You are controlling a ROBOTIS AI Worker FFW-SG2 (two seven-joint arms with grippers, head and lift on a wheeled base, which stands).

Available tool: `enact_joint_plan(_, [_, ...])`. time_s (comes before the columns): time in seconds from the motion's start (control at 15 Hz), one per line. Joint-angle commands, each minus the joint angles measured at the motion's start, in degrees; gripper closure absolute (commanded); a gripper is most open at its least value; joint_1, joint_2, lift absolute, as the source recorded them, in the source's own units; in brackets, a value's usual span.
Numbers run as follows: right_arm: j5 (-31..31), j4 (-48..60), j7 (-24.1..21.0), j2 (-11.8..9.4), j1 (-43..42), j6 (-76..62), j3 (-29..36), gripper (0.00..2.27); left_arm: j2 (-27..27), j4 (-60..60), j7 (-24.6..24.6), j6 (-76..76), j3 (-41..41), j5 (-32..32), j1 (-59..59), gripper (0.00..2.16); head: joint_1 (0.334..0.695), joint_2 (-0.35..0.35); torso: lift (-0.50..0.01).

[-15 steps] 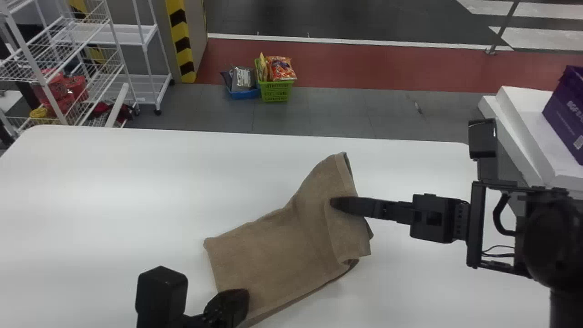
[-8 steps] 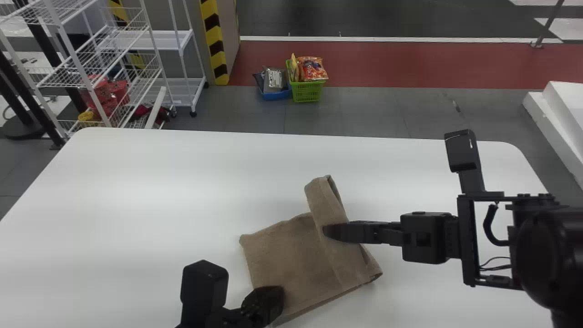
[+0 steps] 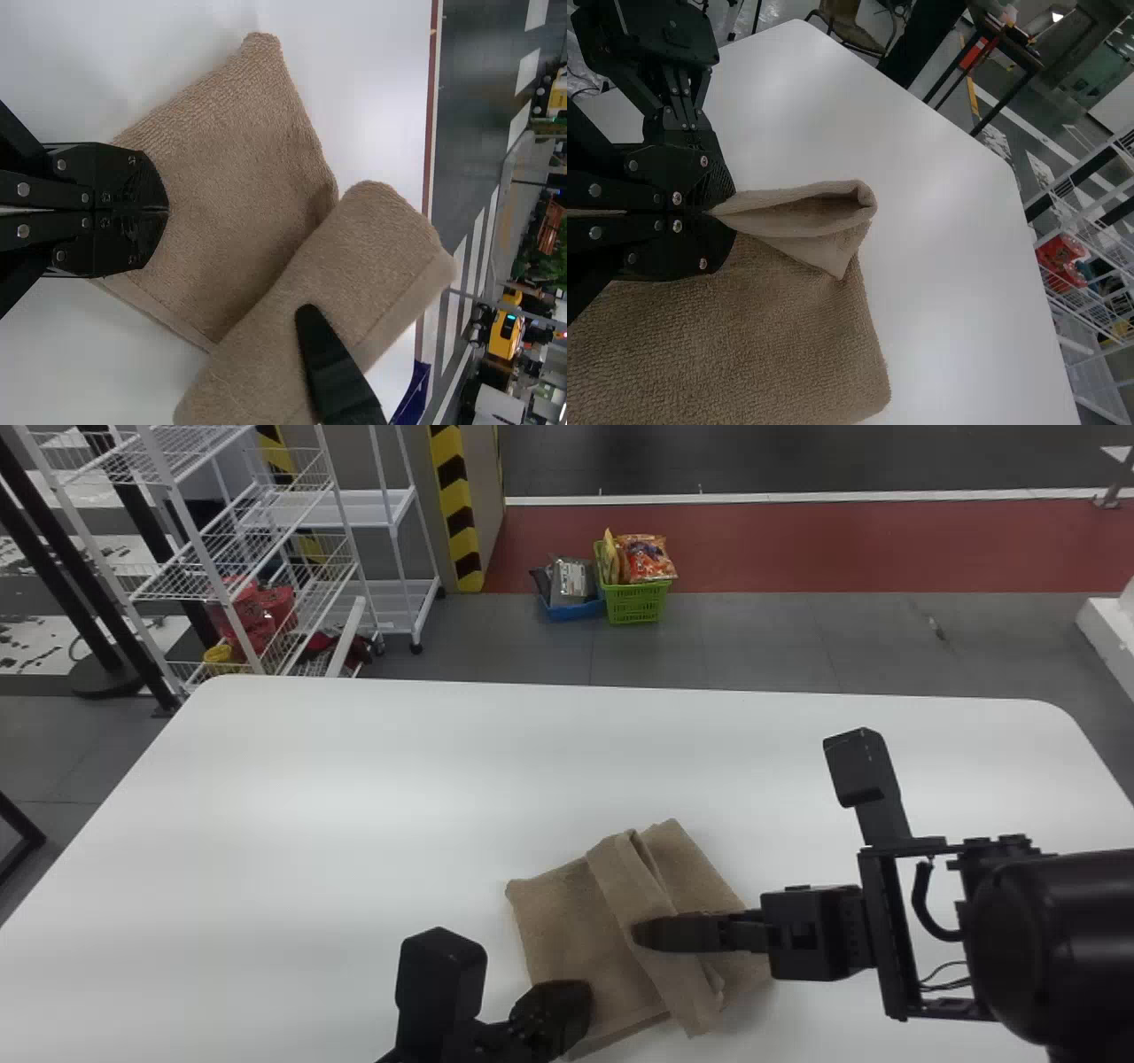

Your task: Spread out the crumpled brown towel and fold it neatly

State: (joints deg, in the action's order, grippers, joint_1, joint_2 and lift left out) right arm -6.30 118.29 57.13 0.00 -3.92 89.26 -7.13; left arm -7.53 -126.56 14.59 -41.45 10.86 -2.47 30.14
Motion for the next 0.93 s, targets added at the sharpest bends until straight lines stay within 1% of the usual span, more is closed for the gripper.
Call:
enact_joint_plan(0.0, [2.87, -0.52, -1.32, 0.05, -0.12, 0.82, 0.01, 1.51, -0.03, -0.01, 0.0, 0.0, 0.04, 0.01, 0.0, 2.06, 0.695, 0.098, -0.126])
enact_joint_plan(0.13, [3.66, -0.52, -1.58, 0.05, -0.29, 0.82, 0.01, 1.51, -0.03, -0.01, 0.0, 0.0, 0.04, 0.01, 0.09, 2.06, 0.695, 0.108, -0.126])
enact_joint_plan(0.2, [4.98, -0.61, -3.07, 0.05, -0.29, 0.82, 0.1, 1.51, -0.03, 0.08, 0.0, 0.0, 0.04, -0.08, 0.09, 2.06, 0.695, 0.111, -0.126])
enact_joint_plan(0.4, [7.35, -2.54, -4.48, 0.05, -0.38, 0.82, 0.63, 1.51, -0.03, 0.08, 0.18, 0.0, 0.12, -0.16, 0.18, 2.06, 0.695, 0.114, -0.126])
enact_joint_plan(0.53, [10.08, -4.83, -6.33, 0.05, -0.47, 0.82, 1.07, 1.51, -0.03, 0.17, 0.44, 0.0, 0.39, -0.25, 0.18, 2.06, 0.695, 0.114, -0.126])
enact_joint_plan(0.87, [18.17, -5.09, -10.98, 0.05, -2.32, 0.82, 3.44, 1.51, -0.12, 0.35, 0.53, -0.7, 0.39, -0.08, 0.35, 2.06, 0.695, 0.12, -0.126])
